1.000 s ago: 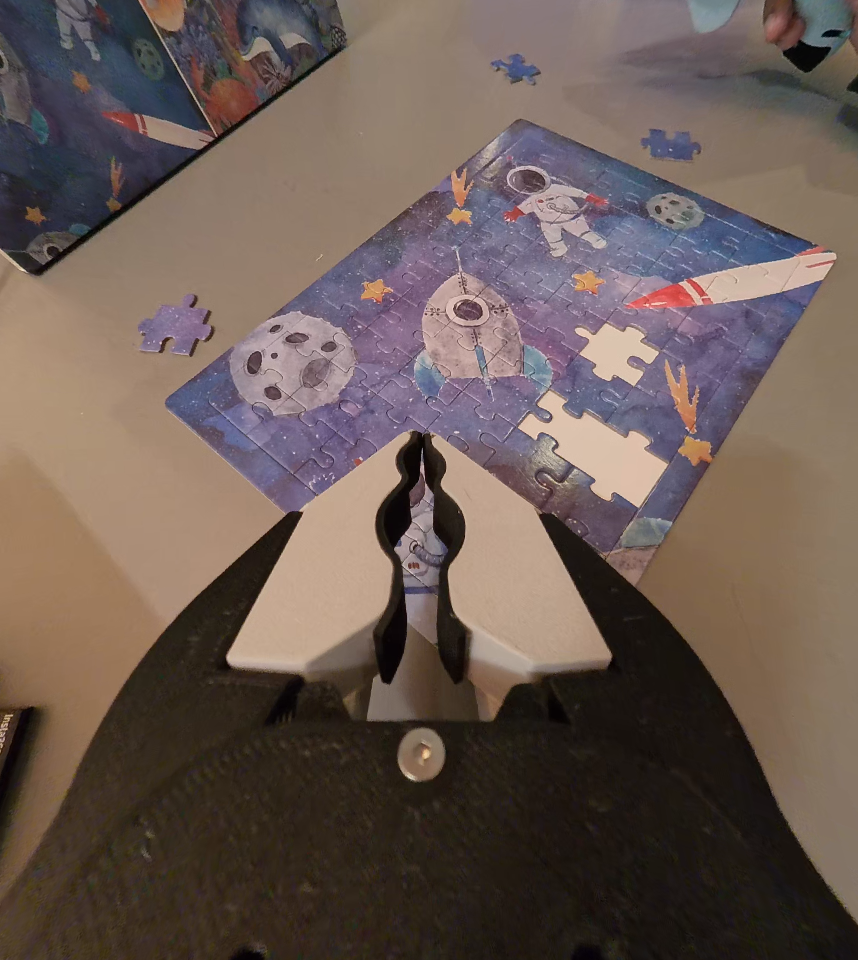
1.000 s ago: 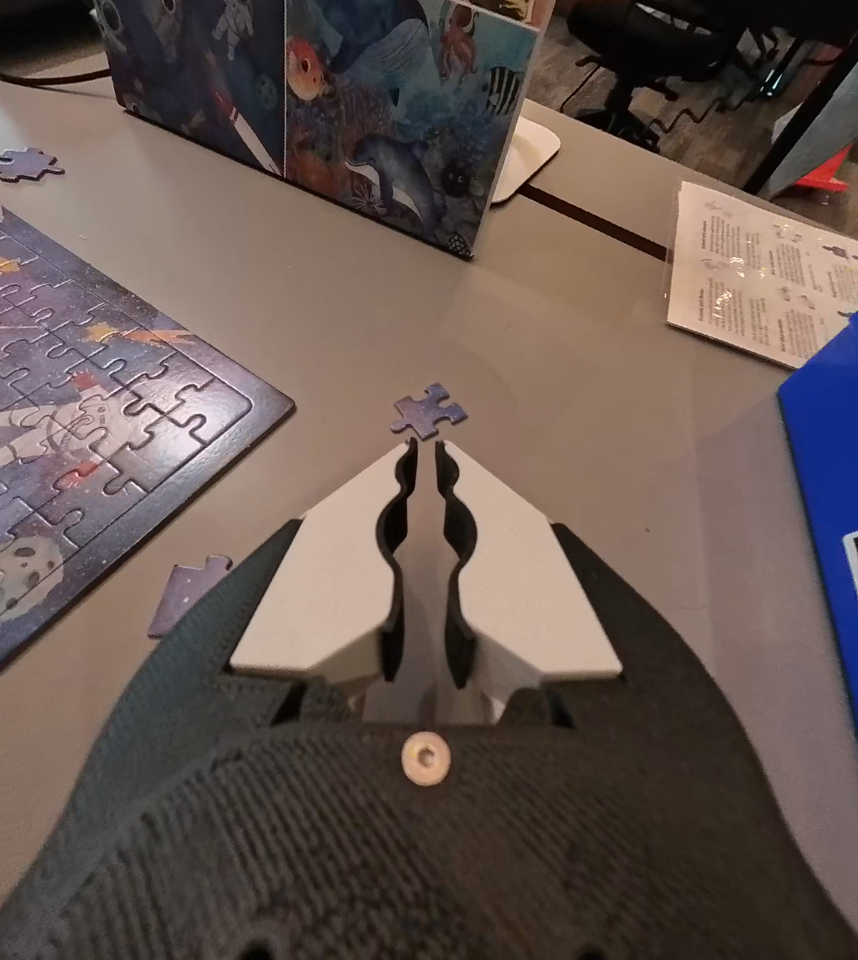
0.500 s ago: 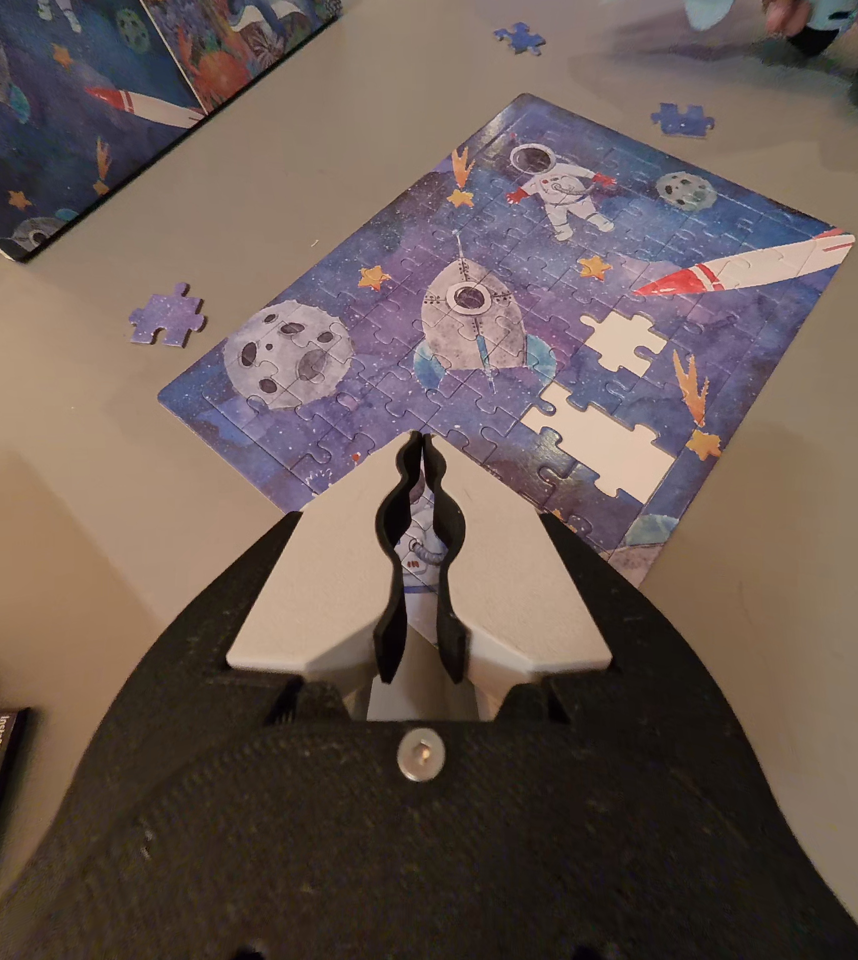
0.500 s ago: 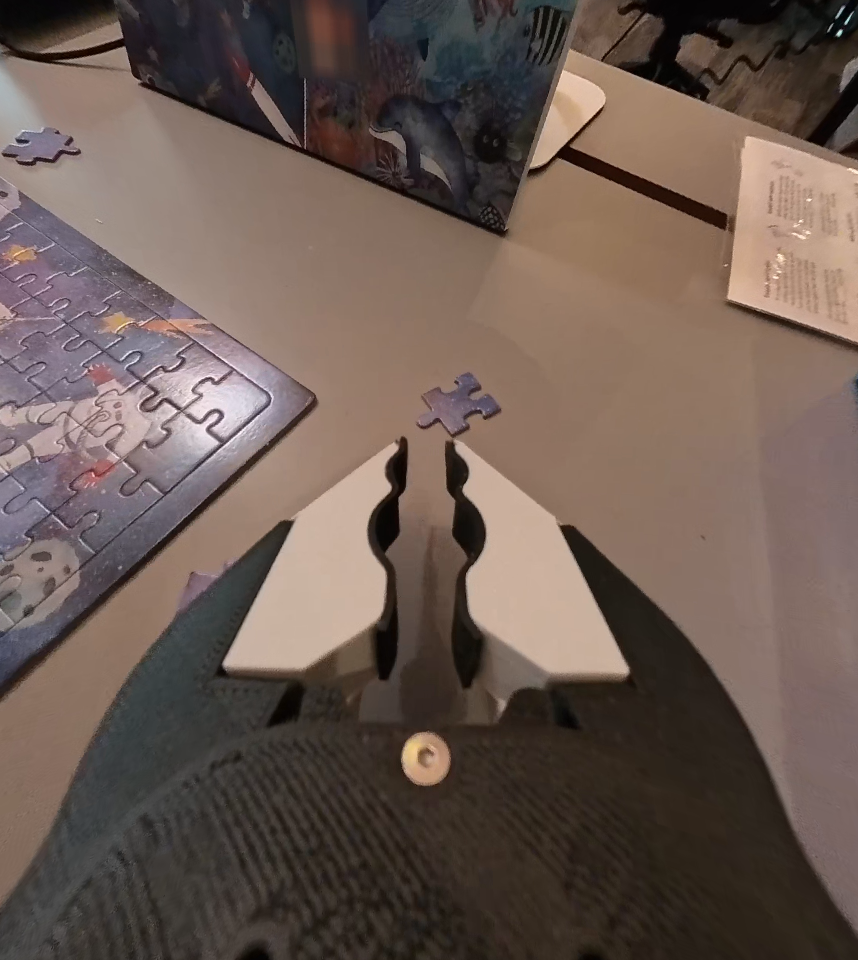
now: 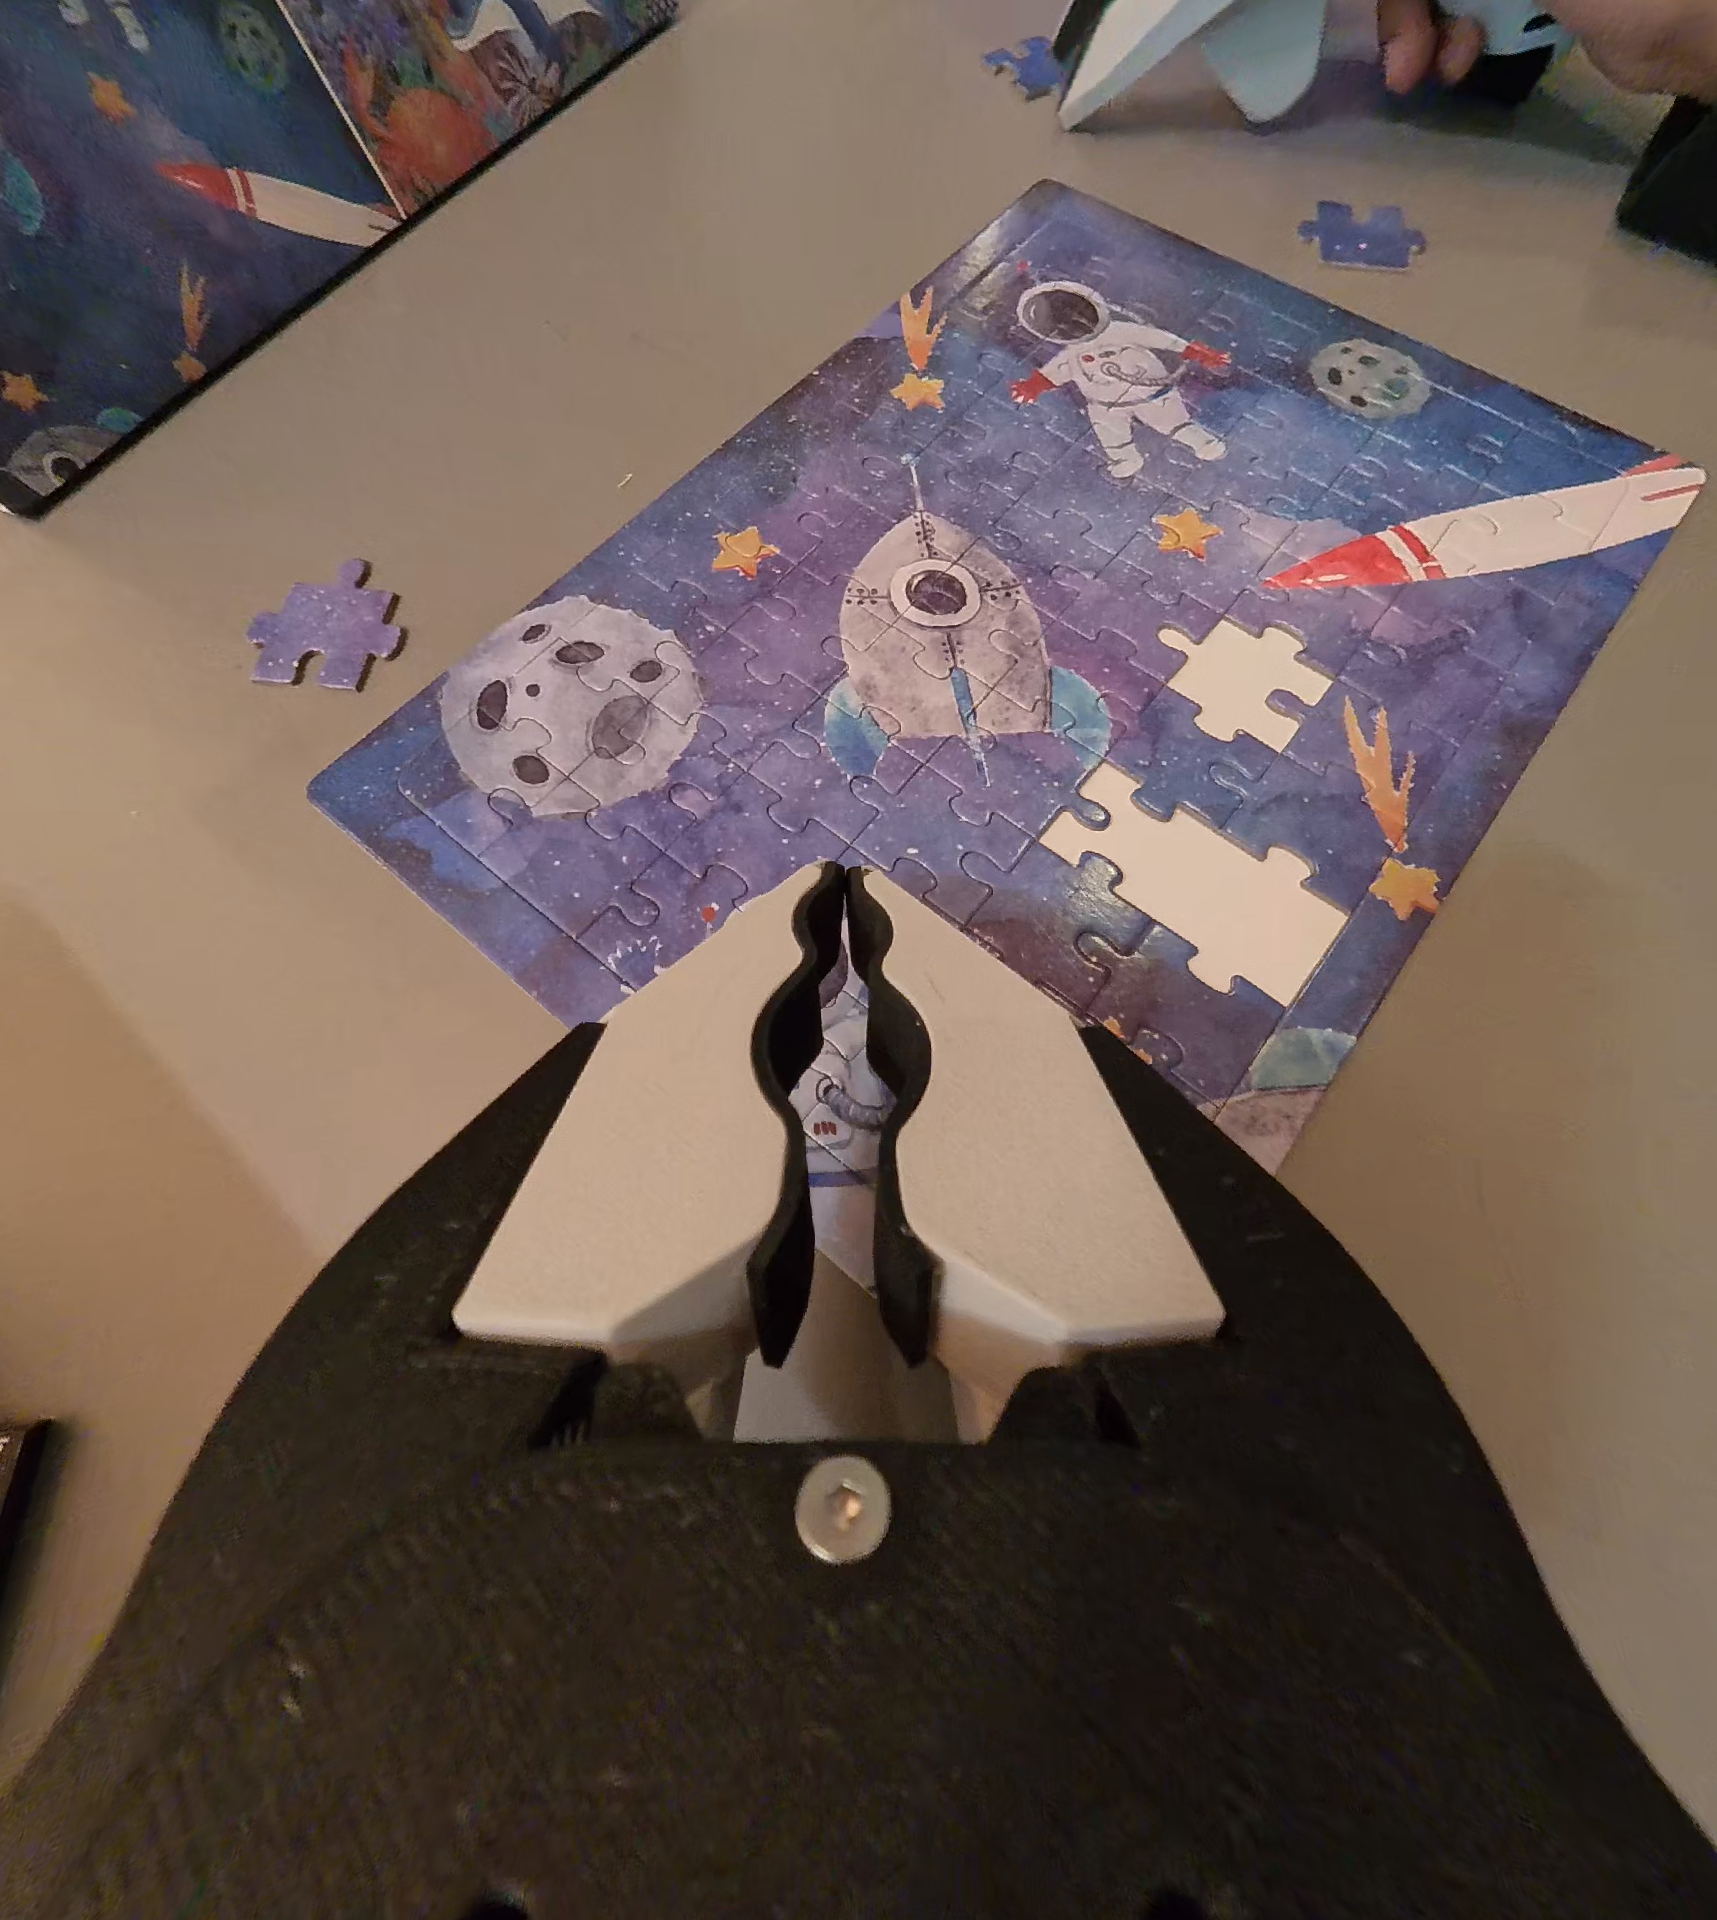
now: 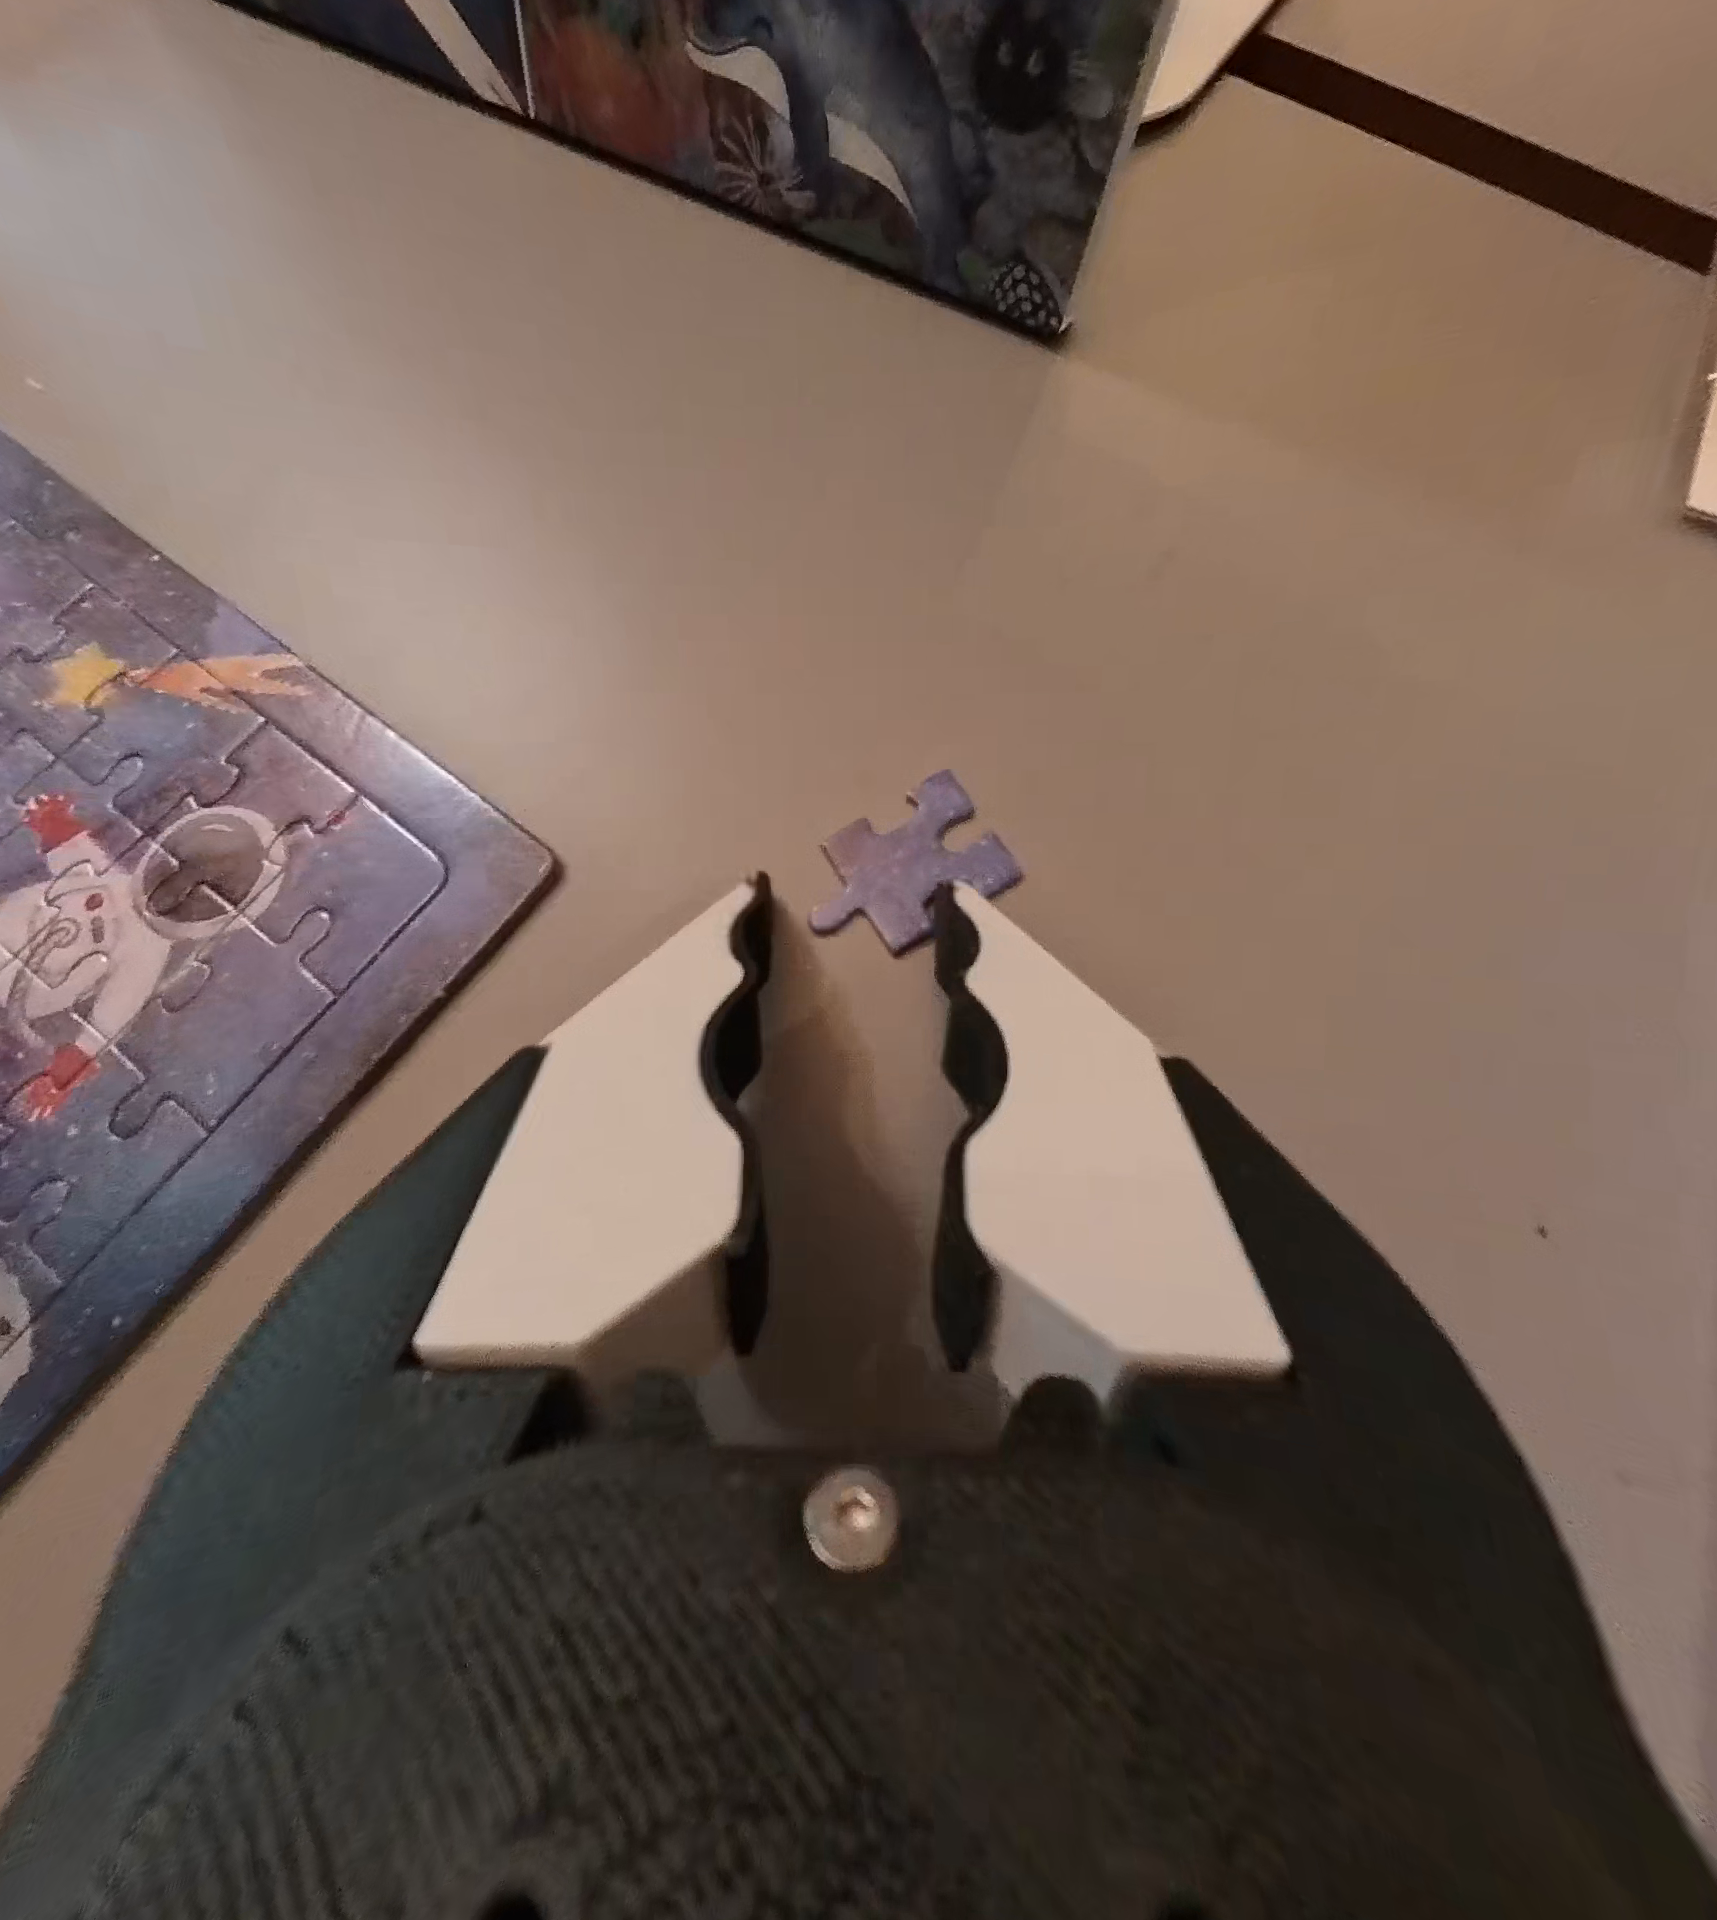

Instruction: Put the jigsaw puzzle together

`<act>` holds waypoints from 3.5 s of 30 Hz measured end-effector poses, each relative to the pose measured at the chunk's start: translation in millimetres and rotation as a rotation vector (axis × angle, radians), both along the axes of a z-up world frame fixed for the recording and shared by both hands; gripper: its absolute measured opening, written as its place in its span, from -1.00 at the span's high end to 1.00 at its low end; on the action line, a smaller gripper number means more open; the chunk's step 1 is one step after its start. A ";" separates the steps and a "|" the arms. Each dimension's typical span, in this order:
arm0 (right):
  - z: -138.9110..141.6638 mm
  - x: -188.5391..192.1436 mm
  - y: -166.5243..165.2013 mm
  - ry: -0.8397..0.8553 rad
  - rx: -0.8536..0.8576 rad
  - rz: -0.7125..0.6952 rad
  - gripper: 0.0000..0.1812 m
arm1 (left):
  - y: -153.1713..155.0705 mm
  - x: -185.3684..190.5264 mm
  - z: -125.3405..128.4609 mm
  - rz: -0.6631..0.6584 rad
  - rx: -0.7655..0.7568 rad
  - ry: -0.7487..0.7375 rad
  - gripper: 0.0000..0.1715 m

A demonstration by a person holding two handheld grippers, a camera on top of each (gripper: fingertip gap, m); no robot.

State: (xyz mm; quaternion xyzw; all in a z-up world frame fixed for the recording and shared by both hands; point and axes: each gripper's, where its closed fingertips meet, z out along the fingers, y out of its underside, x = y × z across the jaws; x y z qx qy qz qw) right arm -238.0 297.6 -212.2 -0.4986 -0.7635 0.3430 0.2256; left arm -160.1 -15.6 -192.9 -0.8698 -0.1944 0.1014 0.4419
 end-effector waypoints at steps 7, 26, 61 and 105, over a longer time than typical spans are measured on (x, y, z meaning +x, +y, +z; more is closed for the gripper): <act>0.6 -0.2 2.3 0.014 0.027 -0.015 0.79 | 0.2 0.1 -0.5 -0.001 -0.003 -0.001 1.00; 44.2 101.2 -206.6 0.169 -0.053 0.316 0.79 | -0.1 -1.1 -1.6 0.000 0.011 -0.043 1.00; 10.8 132.3 -279.4 0.051 0.058 0.354 0.81 | 0.2 2.6 1.0 -0.017 0.019 -0.022 1.00; 19.5 110.8 -266.6 0.076 -0.017 0.335 1.00 | 31.8 52.8 -15.4 -0.302 -0.121 0.056 1.00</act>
